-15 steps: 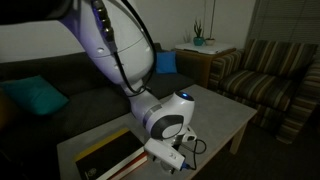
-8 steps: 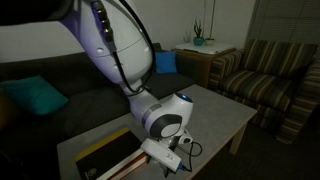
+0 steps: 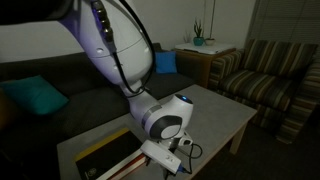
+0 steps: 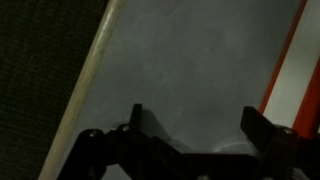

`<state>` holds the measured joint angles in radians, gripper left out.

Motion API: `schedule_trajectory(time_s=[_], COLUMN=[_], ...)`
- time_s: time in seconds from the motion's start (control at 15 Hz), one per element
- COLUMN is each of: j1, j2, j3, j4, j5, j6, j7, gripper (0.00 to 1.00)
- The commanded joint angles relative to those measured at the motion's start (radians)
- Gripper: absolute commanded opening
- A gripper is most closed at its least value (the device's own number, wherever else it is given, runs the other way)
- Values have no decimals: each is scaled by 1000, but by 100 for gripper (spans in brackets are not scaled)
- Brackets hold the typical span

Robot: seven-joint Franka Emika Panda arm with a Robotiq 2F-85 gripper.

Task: Put the silver lid on the silver bottle

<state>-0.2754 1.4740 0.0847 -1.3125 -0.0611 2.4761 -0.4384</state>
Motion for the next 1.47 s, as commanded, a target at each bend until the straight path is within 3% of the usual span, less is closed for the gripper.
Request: schedule_trajectory(time_s=[0.0,0.33,0.53,0.8,1.07,1.4], j1=[10,88,101,18,-91,-83], j2=[-11,-51,-29,-1,-4,-10], j3=[-12,-108,-134,-59,35,37], j4=[-15,-80,-73,-83,-164,-212], j5=[-6,-27,-29,-26,-23,-60], j6=[11,70,132,297,477,577], j7=[11,152,158,70,7,34], gripper=[100,100,100,100,100,100])
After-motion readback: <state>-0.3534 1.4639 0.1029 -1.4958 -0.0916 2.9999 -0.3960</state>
